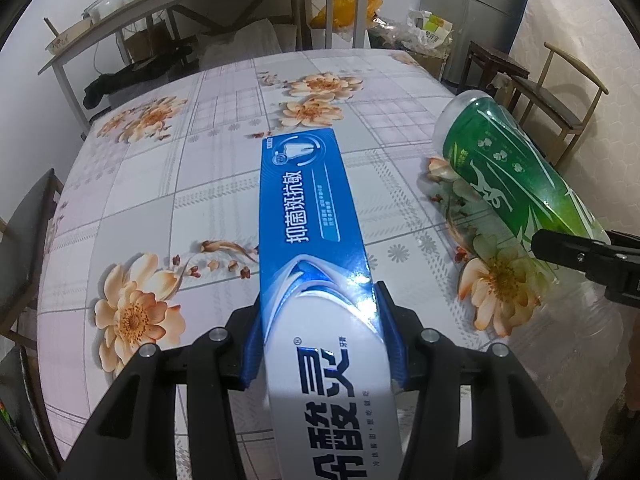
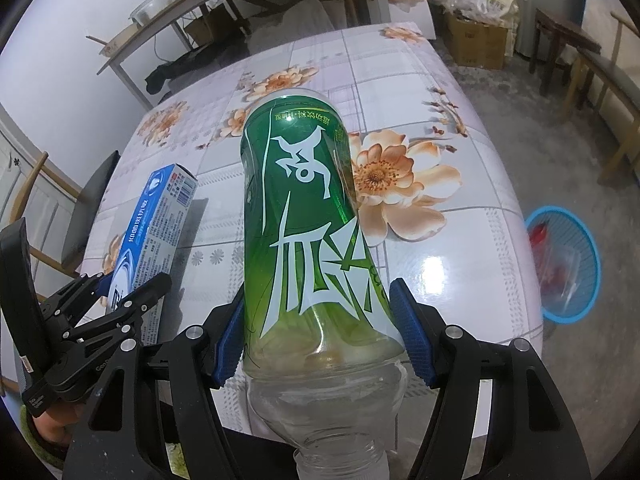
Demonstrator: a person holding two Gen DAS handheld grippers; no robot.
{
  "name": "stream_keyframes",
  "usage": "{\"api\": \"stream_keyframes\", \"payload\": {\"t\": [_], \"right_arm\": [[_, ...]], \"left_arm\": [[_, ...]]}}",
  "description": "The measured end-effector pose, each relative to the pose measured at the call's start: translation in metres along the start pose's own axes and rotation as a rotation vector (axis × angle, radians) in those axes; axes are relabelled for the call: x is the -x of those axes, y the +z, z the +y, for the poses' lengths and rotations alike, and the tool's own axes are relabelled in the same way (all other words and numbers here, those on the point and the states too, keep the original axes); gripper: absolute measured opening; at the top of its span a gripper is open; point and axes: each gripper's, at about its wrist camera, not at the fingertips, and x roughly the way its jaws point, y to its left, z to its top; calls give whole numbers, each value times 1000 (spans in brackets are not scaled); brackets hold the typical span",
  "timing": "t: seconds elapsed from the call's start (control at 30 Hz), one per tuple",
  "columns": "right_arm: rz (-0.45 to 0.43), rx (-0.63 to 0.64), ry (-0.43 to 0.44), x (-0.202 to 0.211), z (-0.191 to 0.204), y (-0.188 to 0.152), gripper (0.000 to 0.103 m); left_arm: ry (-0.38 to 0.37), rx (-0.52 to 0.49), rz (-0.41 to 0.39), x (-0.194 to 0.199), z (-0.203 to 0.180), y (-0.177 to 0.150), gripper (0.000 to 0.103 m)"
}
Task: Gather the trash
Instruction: 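Carry the toothpaste box and green bottle over the wastebasket with both tools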
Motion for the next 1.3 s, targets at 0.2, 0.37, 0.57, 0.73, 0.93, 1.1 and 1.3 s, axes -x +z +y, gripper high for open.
{"api": "stream_keyframes", "payload": {"t": [0.2,0.37,0.57,0.73,0.93,1.1,1.3], "right_arm": [[-21,-14,6,1,0,0,64],[-50,-33,8,11,-8,-1,63],[-100,-93,8,29,-32,-3,63],[-152,-163,-18,53,-63,-5,64],[-207,-272,-84,79,-106,-14,63],[-260,-415,-154,103,-157,-31,63],[-264,-613,-168,107,-217,-60,64]], "left_arm": [[-14,-29,-25,8,-12,5,48],[-33,-73,-55,15,-29,16,48],[-90,-130,-91,24,-58,36,48],[-168,-180,-111,29,-90,56,48],[-287,-251,-122,30,-141,83,48],[-420,-318,-76,17,-196,108,48],[-527,-368,50,-17,-260,128,48]]}}
